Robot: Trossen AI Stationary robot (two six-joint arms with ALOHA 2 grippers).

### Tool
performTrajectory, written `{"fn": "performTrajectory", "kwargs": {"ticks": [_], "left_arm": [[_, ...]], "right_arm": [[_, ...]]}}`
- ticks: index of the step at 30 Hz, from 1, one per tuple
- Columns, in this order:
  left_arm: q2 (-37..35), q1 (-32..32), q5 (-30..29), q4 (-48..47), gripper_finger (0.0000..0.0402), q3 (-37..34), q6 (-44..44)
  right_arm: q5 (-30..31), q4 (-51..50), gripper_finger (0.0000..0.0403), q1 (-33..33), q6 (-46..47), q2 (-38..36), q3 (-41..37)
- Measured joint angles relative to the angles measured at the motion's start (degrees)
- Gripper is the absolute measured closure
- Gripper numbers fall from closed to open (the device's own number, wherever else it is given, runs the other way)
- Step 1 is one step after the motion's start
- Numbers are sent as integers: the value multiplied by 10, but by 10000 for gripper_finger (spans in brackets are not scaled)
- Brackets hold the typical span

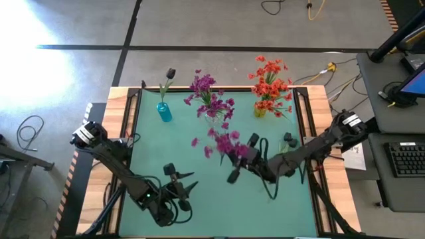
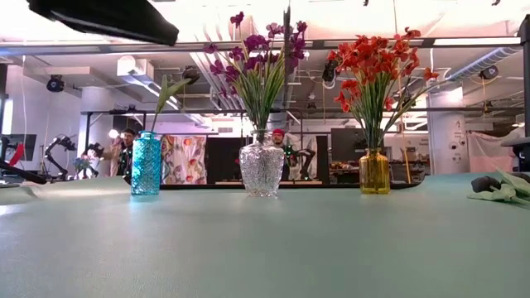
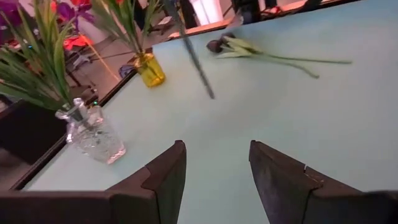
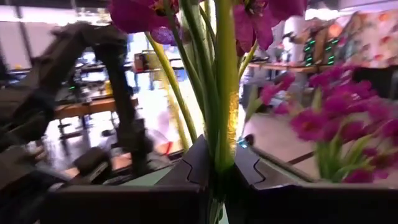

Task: Sort flowers into vase by color
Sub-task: Put the violet flowers into the transparent flower vase

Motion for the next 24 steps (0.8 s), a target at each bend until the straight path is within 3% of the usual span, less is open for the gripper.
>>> {"fn": "performTrajectory", "kwargs": {"ticks": [4, 10, 13, 18, 24], "left_arm": [[-4, 24, 11, -23, 238, 0, 8], [-10, 81, 65, -54, 238, 0, 71], [-11, 120, 72, -59, 238, -5, 111], [-16, 200, 132, -56, 238, -38, 171], [-21, 244, 199, -35, 246, -61, 189]], "right_arm": [[-22, 15, 388, -52, -37, -11, 0], [-190, 11, 388, -138, -42, -55, 1], [-226, -24, 388, -180, -49, -76, 0], [-310, -92, 388, -229, -27, -112, 0], [-324, -148, 388, -239, -40, -182, -13]]}}
